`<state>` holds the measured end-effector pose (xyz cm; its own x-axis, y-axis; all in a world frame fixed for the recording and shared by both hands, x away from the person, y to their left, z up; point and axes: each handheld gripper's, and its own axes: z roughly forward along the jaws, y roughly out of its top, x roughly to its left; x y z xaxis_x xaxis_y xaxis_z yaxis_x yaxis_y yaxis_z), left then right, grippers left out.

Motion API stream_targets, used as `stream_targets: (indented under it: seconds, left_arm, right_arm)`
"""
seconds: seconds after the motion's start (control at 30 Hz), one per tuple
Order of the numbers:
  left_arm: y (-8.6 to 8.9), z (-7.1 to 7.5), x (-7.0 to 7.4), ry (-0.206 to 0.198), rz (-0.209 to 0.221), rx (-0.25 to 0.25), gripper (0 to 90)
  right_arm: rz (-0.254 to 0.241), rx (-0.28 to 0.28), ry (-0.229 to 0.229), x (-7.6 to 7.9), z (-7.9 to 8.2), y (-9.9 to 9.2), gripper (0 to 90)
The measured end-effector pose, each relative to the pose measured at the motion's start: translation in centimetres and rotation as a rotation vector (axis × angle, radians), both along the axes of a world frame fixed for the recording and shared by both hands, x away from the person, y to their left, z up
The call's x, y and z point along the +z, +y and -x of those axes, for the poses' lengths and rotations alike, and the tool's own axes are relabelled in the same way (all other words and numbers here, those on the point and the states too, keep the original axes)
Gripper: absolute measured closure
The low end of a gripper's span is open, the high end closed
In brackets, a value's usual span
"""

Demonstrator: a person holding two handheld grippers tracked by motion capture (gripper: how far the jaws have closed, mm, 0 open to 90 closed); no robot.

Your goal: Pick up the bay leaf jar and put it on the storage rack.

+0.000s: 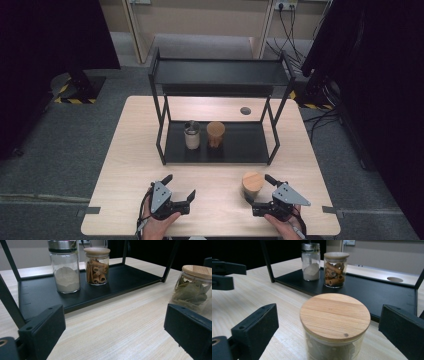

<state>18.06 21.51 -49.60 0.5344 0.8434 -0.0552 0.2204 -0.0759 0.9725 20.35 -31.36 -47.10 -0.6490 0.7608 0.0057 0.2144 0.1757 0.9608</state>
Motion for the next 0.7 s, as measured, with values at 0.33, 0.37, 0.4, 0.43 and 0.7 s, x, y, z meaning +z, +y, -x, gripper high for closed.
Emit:
stream_targets:
  seconds: [0.33,0.37,0.4,0.43,0.7]
  left_arm:
    - [0.0,0.0,0.0,0.002,-0.001,0.000,2.9]
    - [0.0,0.0,0.0,0.002,0.000,0.000,2.9]
    - [0.0,0.0,0.0,0.002,-0.001,0.000,2.9]
    - [0.0,0.0,0.0,0.004,0.000,0.000,2.9]
    - [0.0,0.0,-0.1,0.006,0.004,0.002,2.9]
  right_arm:
    - [0.034,-0.021,0.047,0.2,-0.8,1.1,5.8]
    - [0.039,-0.023,0.052,0.2,-0.9,1.2,6.6]
    - [0.046,-0.027,0.054,0.2,-1.0,1.3,7.2]
    - [0.050,-0.030,0.055,0.3,-1.1,1.4,8.0]
    - [0.057,-0.026,0.107,0.4,-2.1,1.5,20.8]
